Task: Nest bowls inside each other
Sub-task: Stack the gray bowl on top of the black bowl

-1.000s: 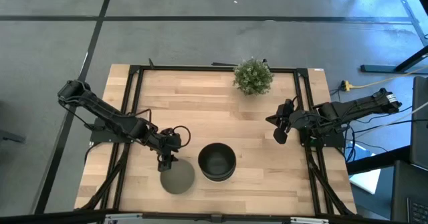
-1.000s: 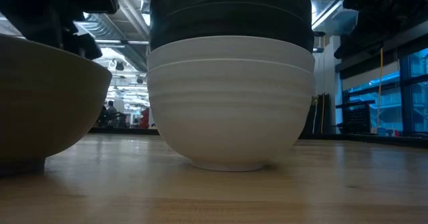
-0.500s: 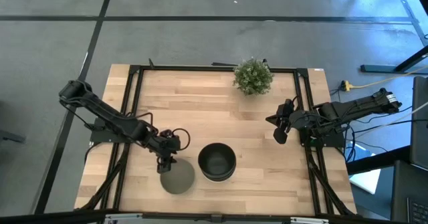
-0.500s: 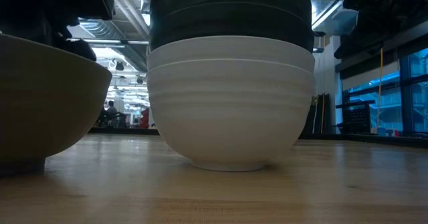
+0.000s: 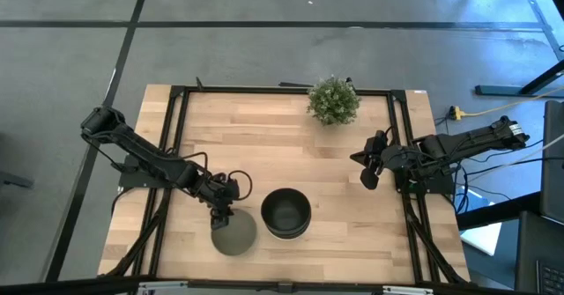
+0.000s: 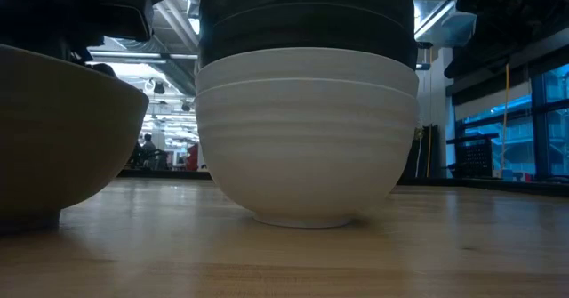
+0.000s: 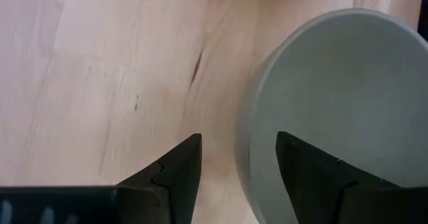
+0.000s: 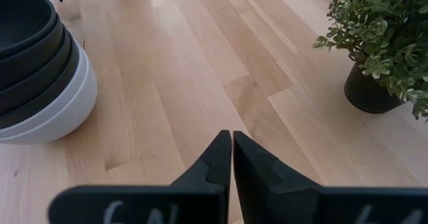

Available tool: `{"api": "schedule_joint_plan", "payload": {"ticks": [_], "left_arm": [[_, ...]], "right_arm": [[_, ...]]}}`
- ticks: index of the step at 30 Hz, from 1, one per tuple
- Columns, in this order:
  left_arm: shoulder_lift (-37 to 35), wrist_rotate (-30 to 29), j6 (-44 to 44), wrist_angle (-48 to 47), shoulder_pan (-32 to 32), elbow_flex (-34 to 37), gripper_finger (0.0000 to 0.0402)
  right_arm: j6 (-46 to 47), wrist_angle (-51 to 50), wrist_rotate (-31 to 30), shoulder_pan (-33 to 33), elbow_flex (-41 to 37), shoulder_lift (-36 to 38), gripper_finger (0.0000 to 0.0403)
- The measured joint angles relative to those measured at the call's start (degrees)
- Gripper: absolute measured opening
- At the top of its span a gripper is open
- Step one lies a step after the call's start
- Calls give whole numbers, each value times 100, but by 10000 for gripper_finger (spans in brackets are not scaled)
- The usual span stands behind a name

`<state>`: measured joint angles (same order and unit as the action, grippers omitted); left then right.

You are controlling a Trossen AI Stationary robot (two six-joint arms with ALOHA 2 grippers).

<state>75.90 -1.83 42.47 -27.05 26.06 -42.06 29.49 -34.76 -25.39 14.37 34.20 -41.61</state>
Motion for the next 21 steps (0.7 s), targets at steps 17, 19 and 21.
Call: {"api": "schedule_joint_plan", "payload": {"ticks": [17, 19, 21], "left_arm": [[-2, -55, 62, -180, 0, -2, 166], [-2, -52, 62, -209, 0, -2, 158], [-2, -52, 62, -208, 0, -2, 148]], "right_arm": [[0, 4, -6, 0, 0, 0, 19], [0, 4, -7, 0, 0, -1, 19], [0, 7, -7, 0, 0, 0, 19]]}}
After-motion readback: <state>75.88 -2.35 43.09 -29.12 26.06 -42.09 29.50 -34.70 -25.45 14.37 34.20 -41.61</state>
